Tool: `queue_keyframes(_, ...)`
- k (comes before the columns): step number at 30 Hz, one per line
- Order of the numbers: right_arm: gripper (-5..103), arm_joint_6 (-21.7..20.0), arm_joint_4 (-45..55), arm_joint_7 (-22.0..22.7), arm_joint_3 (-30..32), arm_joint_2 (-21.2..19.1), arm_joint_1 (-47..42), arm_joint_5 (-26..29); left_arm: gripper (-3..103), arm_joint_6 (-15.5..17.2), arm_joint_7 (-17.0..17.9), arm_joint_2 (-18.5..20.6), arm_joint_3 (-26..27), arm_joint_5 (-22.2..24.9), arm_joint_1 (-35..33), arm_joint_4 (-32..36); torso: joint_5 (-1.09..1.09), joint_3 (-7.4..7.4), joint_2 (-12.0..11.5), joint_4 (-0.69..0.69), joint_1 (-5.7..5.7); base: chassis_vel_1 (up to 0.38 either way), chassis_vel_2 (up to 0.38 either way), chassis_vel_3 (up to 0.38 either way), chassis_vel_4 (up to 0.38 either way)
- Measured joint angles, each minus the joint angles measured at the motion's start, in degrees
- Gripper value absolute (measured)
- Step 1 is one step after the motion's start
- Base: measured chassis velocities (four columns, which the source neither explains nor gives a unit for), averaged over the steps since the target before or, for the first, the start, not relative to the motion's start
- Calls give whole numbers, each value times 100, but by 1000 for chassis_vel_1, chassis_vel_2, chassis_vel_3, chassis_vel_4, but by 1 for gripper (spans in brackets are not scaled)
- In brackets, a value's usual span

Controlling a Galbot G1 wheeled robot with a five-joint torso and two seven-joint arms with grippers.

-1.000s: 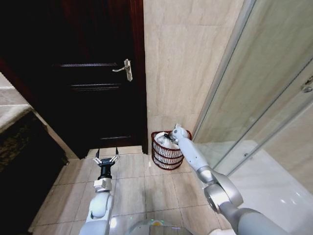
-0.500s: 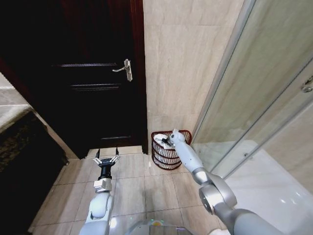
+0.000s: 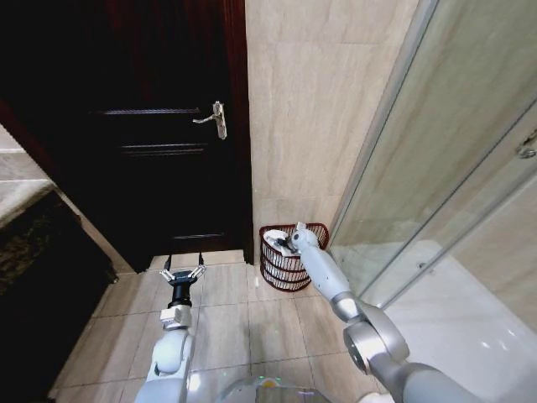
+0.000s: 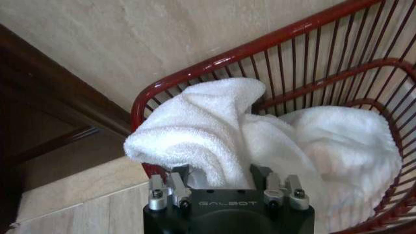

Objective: Discard the used towel into the hamper.

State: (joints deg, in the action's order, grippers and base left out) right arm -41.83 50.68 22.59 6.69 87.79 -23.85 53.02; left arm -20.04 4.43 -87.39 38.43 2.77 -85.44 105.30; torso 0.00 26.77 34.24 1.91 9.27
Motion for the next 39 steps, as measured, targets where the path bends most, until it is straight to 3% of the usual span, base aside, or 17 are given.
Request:
queue_keyframes(9, 98, -1, 850, 688, -361, -214, -152, 581, 100, -9, -6, 86, 9, 77, -31, 49, 0, 0, 0, 0, 0, 0, 0, 0, 0)
queue_keyframes(22, 100, 0, 2196, 1334, -652, -448, -293, 1386, 100, -2, -15, 207, -1, 151, -75, 174, 0, 0, 0, 0, 0, 0, 0, 0, 0)
queue_keyframes(28, 100, 186, 3115, 1575, -1025, -809, -443, 1469, 100, 1, -16, 215, -16, 158, -73, 169, 0, 0, 0, 0, 0, 0, 0, 0, 0)
queue_keyframes(30, 100, 402, 3742, 1622, -1277, -1175, -600, 1434, 100, 13, -23, 237, -24, 172, -67, 161, 0, -1, 0, 1, 0, 0, 0, 0, 0)
queue_keyframes(31, 100, 402, 3742, 1622, -1277, -1175, -600, 1434, 100, 13, -23, 237, -24, 172, -67, 161, 0, -1, 0, 1, 0, 0, 0, 0, 0)
queue_keyframes(34, 100, 709, 4547, 1390, -1341, -1659, -989, 949, 100, 64, -36, 314, -53, 216, -58, 141, 1, -1, 0, 0, 0, 0, 0, 0, 0)
queue_keyframes(35, 100, 709, 4547, 1390, -1341, -1659, -989, 949, 100, 64, -36, 314, -53, 216, -58, 141, 1, -1, 0, 0, 0, 0, 0, 0, 0)
queue_keyframes(37, 100, 1117, 5013, 794, -1176, -2000, -1449, -186, 100, 147, -63, 446, -84, 344, -59, 141, 2, 0, 0, -1, 0, 0, 0, 0, 0)
queue_keyframes(38, 100, 1117, 5013, 794, -1176, -2000, -1449, -186, 100, 147, -63, 446, -84, 344, -59, 141, 2, 0, 0, -1, 0, 0, 0, 0, 0)
queue_keyframes(39, 100, 1395, 5146, 505, -1073, -2129, -1681, -824, 100, 149, -75, 505, -93, 375, -58, 118, 2, -1, 0, -1, 0, 0, 0, 0, 0)
